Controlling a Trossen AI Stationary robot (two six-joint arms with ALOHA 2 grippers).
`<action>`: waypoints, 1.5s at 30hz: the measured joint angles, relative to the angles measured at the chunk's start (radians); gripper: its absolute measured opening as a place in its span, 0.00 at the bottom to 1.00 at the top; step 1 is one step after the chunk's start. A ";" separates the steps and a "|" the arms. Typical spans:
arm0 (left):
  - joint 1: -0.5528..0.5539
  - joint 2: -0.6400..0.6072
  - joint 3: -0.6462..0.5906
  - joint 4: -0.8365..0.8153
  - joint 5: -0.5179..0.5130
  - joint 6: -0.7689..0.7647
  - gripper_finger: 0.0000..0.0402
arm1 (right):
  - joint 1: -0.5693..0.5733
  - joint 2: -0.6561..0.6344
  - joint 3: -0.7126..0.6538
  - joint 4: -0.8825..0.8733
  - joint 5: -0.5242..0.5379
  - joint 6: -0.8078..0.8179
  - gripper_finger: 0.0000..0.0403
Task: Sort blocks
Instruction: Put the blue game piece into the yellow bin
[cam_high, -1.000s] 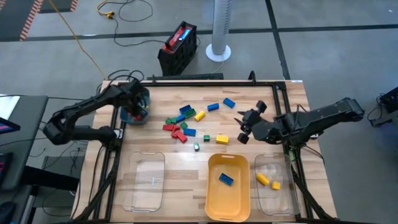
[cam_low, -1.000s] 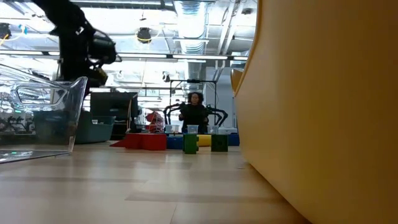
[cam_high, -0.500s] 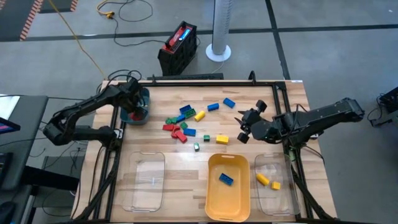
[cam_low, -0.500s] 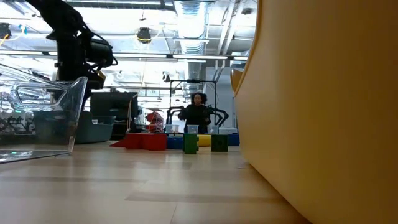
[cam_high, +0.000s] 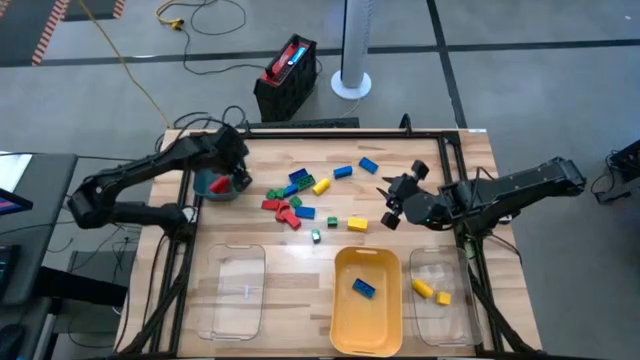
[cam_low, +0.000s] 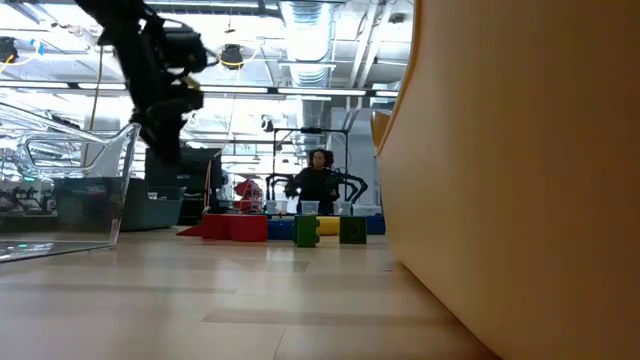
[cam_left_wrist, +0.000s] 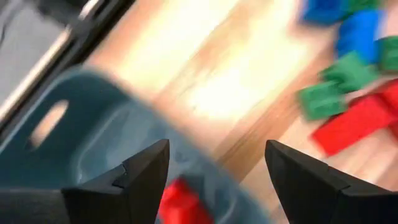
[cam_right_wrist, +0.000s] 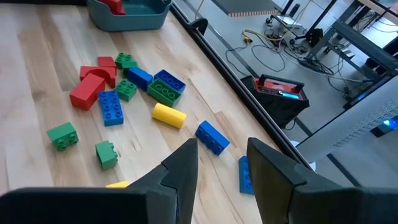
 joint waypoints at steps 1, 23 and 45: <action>-0.029 0.000 0.001 0.022 0.000 -0.001 0.64 | -0.002 0.000 0.000 0.000 0.000 -0.001 0.38; -0.328 0.513 0.254 0.227 0.019 0.003 0.64 | -0.010 0.000 0.000 0.011 -0.044 -0.023 0.38; -0.287 0.623 0.253 0.275 0.092 0.035 0.37 | -0.011 0.000 0.000 0.019 -0.044 -0.038 0.38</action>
